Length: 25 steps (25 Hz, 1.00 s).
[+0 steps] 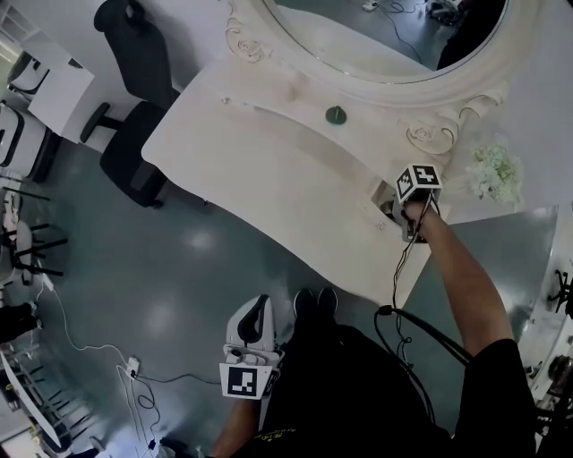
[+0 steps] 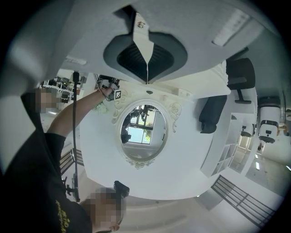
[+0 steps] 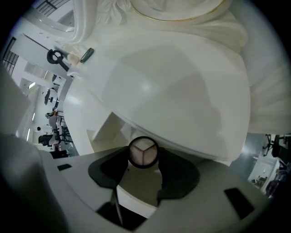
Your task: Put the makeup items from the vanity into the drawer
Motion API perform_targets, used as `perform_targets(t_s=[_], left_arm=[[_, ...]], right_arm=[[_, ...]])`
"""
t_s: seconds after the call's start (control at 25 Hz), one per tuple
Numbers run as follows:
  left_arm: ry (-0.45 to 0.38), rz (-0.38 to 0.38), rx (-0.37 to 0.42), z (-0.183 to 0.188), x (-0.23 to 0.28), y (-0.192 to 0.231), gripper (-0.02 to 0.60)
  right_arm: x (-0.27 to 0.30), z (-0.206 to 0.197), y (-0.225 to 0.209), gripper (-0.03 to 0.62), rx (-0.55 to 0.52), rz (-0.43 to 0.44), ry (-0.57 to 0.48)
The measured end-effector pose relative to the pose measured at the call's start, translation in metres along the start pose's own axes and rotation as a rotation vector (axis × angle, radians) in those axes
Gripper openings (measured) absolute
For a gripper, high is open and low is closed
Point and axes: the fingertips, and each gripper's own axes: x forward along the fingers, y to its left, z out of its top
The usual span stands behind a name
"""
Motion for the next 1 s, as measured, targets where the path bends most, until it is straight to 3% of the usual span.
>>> perform_targets(t_s=[0.28, 0.52, 0.76, 0.88, 1.0], left_arm=[[-0.018, 0.020, -0.010, -0.001, -0.011, 0.009, 0.021], [-0.031, 0.033, -0.014, 0.004, -0.017, 0.012, 0.023], [-0.081, -0.032, -0.006, 0.013, -0.012, -0.004, 0.022], [-0.042, -0.035, 0.011, 0.010, -0.011, -0.008, 0.023], [-0.072, -0.043, 0.025, 0.021, -0.009, -0.008, 0.023]], right_arm=[[0.008, -0.002, -0.009, 0.210, 0.001, -0.127, 0.021], [0.003, 0.000, -0.004, 0.215, -0.015, -0.093, -0.009], [-0.016, 0.004, 0.002, 0.221, -0.056, -0.063, -0.064], [-0.043, 0.008, 0.014, 0.218, -0.136, -0.019, -0.168], [-0.107, 0.012, 0.047, 0.183, -0.227, 0.115, -0.454]])
